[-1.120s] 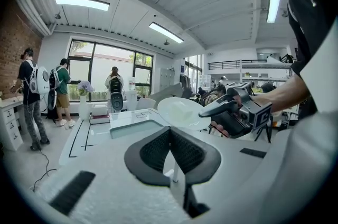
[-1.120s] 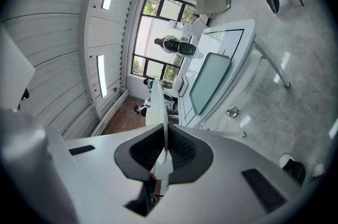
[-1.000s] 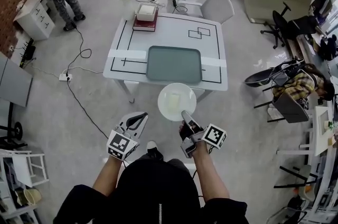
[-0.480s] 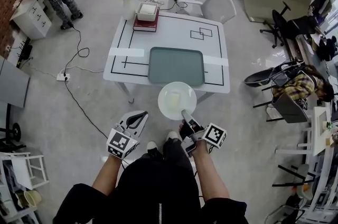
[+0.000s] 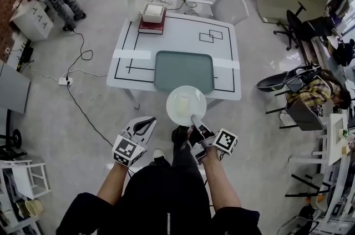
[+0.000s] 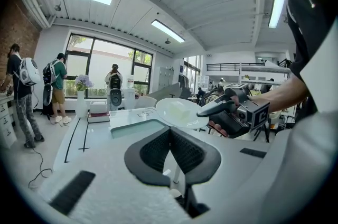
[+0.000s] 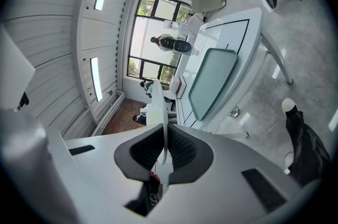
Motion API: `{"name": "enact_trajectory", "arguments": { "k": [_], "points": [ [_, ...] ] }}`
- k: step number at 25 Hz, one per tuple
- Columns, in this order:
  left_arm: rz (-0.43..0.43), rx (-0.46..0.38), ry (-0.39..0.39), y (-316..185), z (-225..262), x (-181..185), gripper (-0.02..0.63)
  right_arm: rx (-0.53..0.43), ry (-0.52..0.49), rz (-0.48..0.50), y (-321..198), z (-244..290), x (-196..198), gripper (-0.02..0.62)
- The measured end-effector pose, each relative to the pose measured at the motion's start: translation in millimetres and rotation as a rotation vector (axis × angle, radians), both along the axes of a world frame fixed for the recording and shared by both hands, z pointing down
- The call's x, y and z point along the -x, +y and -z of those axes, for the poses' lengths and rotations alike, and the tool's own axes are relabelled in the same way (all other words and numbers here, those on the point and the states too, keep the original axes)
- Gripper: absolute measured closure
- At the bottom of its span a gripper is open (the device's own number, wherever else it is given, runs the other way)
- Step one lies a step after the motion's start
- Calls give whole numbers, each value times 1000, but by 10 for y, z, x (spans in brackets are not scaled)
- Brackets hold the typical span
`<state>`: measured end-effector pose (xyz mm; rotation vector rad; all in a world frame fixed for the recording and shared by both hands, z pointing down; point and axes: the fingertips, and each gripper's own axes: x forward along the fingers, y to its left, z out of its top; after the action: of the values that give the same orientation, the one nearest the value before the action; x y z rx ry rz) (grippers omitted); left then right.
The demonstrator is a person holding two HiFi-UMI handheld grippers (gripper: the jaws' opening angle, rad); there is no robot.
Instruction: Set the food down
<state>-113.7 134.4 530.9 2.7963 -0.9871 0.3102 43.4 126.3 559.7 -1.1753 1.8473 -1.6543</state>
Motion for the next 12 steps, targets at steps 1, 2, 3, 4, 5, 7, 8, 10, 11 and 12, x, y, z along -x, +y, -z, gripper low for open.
{"name": "enact_trajectory", "arguments": {
  "k": [1,2,3,4,5,7,8,10,11,12],
  "points": [
    [6,7,0,-25,-10,-3,600,-2,3,3,-26,1,-7,575],
    [8,14,-2,-51,-21,-11,601,-1,11,5,-52,4,-22,575],
    [5,17,-4,-84,-29,-29,600,0,14,5,-89,17,-37,575],
    [-1,16,-7,-122,-32,-56,600,-5,7,5,-138,42,-50,575],
    [-7,16,-9,-160,-37,-86,601,-11,2,5,-189,62,-66,575],
    [-17,22,-11,-226,-66,-143,600,-7,17,2,-260,44,-130,575],
    [-21,26,-12,-257,-84,-173,600,-2,25,0,-287,23,-163,575],
    [-32,23,-14,-321,-93,-231,600,2,33,-2,-350,-6,-208,575],
    [-40,21,-17,-352,-96,-254,600,2,29,-2,-388,-11,-216,575],
    [-46,18,-18,-386,-102,-271,600,1,22,-3,-427,-11,-215,575]
  ]
}}
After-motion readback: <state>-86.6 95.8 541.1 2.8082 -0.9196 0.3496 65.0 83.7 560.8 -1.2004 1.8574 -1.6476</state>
